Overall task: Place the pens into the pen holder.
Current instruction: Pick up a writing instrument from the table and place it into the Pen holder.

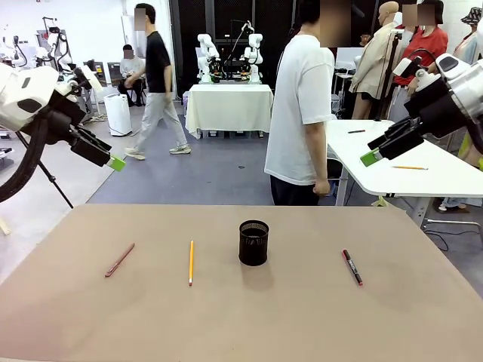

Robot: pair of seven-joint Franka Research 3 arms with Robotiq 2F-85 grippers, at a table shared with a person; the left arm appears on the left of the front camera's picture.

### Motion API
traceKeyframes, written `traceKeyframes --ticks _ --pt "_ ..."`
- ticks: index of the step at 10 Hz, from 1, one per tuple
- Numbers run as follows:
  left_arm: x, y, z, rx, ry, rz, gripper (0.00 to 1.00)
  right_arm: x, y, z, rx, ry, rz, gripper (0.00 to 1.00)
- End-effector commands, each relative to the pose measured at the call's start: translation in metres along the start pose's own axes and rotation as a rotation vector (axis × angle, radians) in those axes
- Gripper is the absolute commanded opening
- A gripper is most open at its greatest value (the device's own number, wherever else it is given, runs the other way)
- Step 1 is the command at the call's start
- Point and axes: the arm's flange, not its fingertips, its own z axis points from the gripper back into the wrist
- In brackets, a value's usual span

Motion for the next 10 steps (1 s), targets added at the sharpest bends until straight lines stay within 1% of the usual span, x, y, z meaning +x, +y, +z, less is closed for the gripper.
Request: traceKeyframes --ticks 1,4,5,6,7,8,9,10 --pt "-0.001 0.001 0.000 -0.008 -0.011 -0.002 1.00 0.001 -0.001 0.000 0.010 -0.015 0.006 1.00" --pt "0.000 0.000 0.000 0.000 0.000 0.000 1.00 0.001 -0.001 0.000 0.010 -0.015 0.006 1.00" --pt "0.010 -0.007 -0.012 0.024 0.122 0.108 1.00 0.001 -0.001 0.000 0.010 -0.015 0.006 1.00" --pt "0.016 -0.016 -0.027 0.085 0.216 0.243 1.00 0.001 -0.001 0.000 0.010 -0.015 0.006 1.00" --pt "0.022 -0.022 -0.041 0.191 0.299 0.379 1.00 0.001 -0.001 0.000 0.010 -0.015 0.006 1.00" --pt "0.028 -0.028 -0.059 0.218 0.360 0.464 1.00 0.001 -0.001 0.000 0.010 -0.015 0.006 1.00" --pt "0.033 -0.032 -0.075 0.220 0.418 0.550 1.00 0.001 -0.001 0.000 0.010 -0.015 0.006 1.00" --pt "0.036 -0.034 -0.091 0.208 0.453 0.607 1.00 0.001 -0.001 0.000 0.010 -0.015 0.006 1.00"
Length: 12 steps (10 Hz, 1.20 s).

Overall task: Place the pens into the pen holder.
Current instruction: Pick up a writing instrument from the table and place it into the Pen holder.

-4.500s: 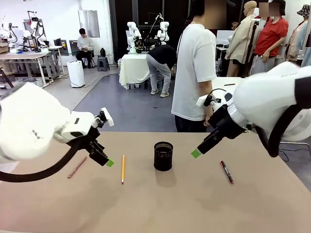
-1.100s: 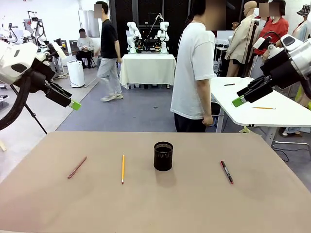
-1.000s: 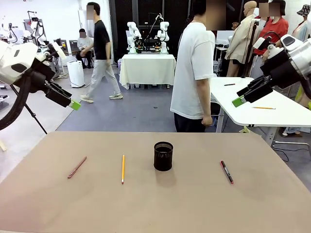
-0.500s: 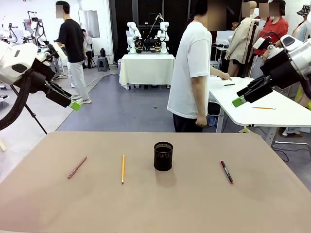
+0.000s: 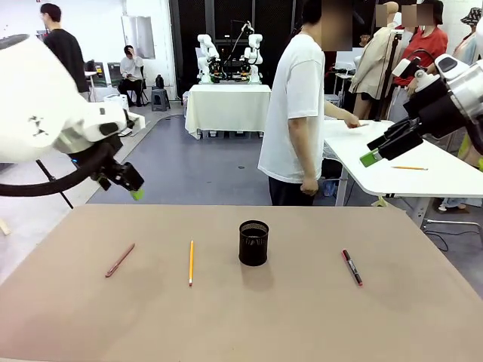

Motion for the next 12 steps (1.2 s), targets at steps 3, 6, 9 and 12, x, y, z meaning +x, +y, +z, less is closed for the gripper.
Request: traceKeyframes --ticks 3,6,9,12 --pt "0.036 -0.042 -0.039 -0.045 0.136 0.279 1.00 0.000 -0.001 0.000 0.010 -0.017 0.005 1.00" --pt "0.032 -0.066 -0.084 0.020 0.154 0.244 1.00 0.000 -0.001 0.000 0.010 -0.017 0.005 1.00" --pt "0.031 -0.063 -0.076 -0.017 0.160 0.257 1.00 0.000 -0.001 0.000 0.010 -0.017 0.005 1.00" --pt "0.031 -0.063 -0.076 -0.017 0.160 0.257 1.00 0.000 -0.001 0.000 0.010 -0.017 0.005 1.00"
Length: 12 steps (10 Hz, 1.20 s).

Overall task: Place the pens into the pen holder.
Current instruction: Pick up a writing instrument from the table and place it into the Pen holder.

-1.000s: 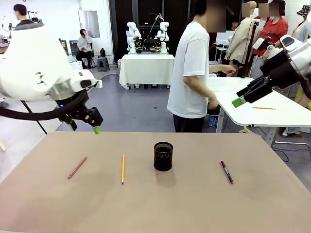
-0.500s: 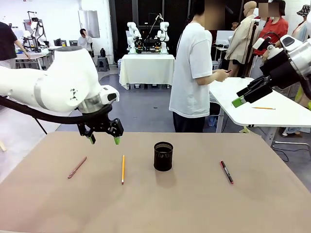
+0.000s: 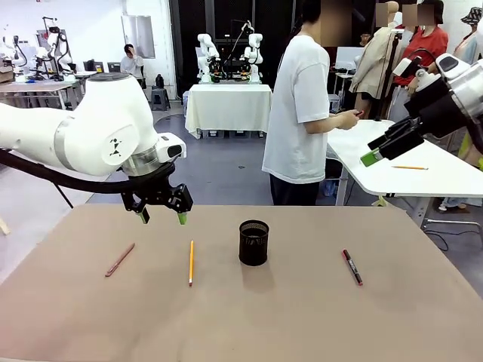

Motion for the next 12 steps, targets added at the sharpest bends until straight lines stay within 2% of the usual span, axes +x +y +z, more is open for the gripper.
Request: traceKeyframes --ticks 1,2,4,8,10,12 --pt "0.000 0.000 -0.001 -0.001 -0.001 0.000 1.00 0.001 -0.001 0.000 0.010 -0.017 0.006 1.00" --pt "0.012 0.001 -0.021 -0.009 0.057 0.037 1.00 0.001 -0.001 0.000 0.010 -0.017 0.006 1.00" --pt "0.032 -0.004 -0.067 0.029 0.061 0.037 1.00 0.001 -0.001 0.000 0.010 -0.017 0.006 1.00" --pt "0.056 -0.011 -0.135 0.027 0.116 0.059 1.00 0.001 -0.001 0.000 0.010 -0.017 0.006 1.00" --pt "0.065 -0.013 -0.156 0.068 0.130 0.106 1.00 0.001 -0.001 0.000 0.010 -0.017 0.006 1.00" --pt "0.070 -0.021 -0.176 0.053 0.142 0.188 1.00 0.001 -0.001 0.000 0.010 -0.017 0.006 1.00"
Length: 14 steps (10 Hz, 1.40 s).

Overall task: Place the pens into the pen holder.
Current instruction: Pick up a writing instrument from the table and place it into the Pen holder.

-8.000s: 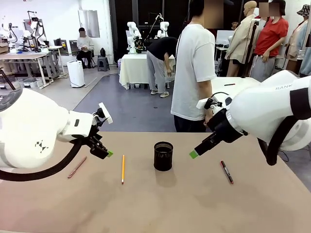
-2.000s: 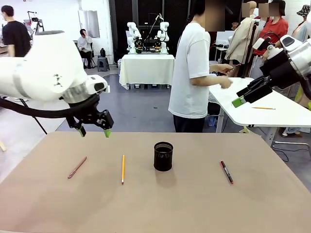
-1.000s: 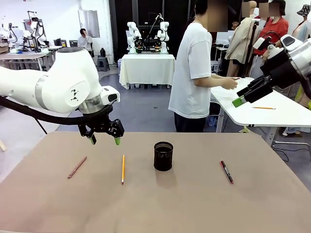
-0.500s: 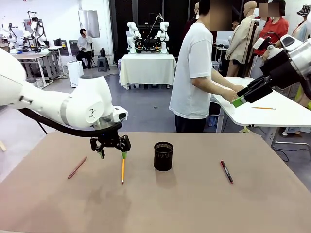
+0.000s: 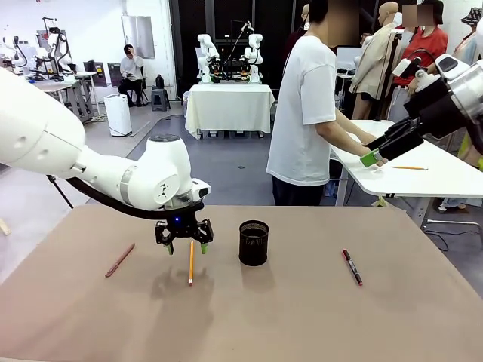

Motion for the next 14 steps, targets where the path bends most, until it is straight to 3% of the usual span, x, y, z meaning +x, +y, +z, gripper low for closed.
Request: traceKeyframes --ticks 1,5,10,14 --pt "0.012 -0.006 -0.008 0.006 -0.020 0.063 1.00 0.001 -0.001 0.000 0.010 -0.018 0.006 1.00" --pt "0.023 -0.004 -0.021 0.013 -0.044 0.087 1.00 0.001 -0.001 0.000 0.010 -0.018 0.006 1.00" --pt "0.023 -0.001 -0.023 0.043 -0.049 0.101 0.01 0.001 -0.001 0.000 0.010 -0.018 0.006 1.00" --pt "0.021 -0.002 -0.023 0.078 -0.025 0.104 0.00 0.001 -0.001 0.000 0.010 -0.018 0.006 1.00"
